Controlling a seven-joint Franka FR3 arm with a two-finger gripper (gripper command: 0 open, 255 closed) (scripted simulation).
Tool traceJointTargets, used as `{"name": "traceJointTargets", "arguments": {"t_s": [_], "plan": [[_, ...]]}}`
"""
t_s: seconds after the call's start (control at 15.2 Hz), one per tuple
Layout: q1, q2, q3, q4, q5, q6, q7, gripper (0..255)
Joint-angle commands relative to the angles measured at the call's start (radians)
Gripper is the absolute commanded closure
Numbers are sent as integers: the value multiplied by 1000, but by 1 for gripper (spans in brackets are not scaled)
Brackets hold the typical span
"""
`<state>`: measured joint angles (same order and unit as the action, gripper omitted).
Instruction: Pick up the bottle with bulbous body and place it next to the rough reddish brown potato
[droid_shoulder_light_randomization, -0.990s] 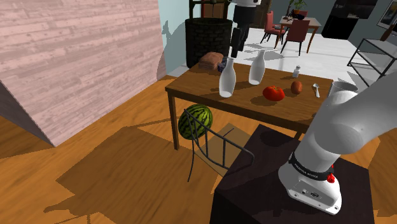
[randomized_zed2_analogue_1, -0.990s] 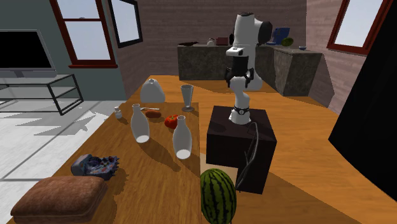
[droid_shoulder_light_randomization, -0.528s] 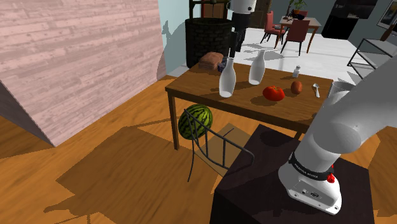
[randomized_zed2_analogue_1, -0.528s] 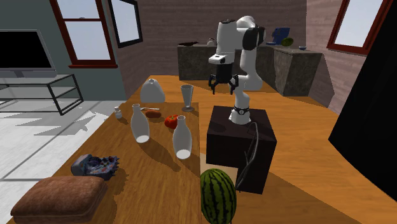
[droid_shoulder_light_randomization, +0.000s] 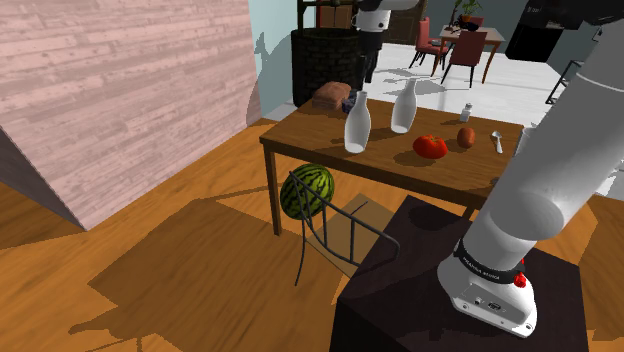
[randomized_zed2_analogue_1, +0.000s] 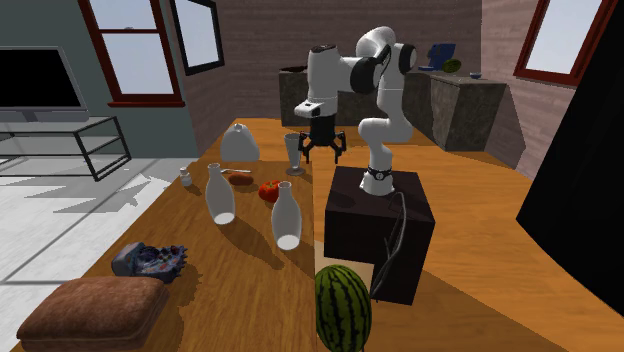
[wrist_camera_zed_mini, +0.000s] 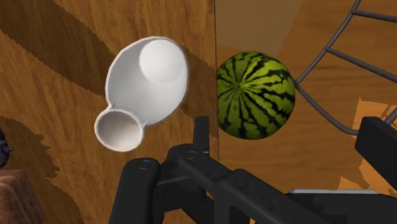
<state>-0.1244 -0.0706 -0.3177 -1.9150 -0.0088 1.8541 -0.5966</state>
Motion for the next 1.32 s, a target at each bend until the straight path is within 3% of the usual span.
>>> {"name": "traceJointTargets", "arguments": {"t_s": [0.0,0.59,1.25], "plan": [[-14,74,-20,55,24,11,-39,0],[-124,430,-59,406,154,-28,-188,0],[-121,444,-53,323,161,67,-194,0]]}}
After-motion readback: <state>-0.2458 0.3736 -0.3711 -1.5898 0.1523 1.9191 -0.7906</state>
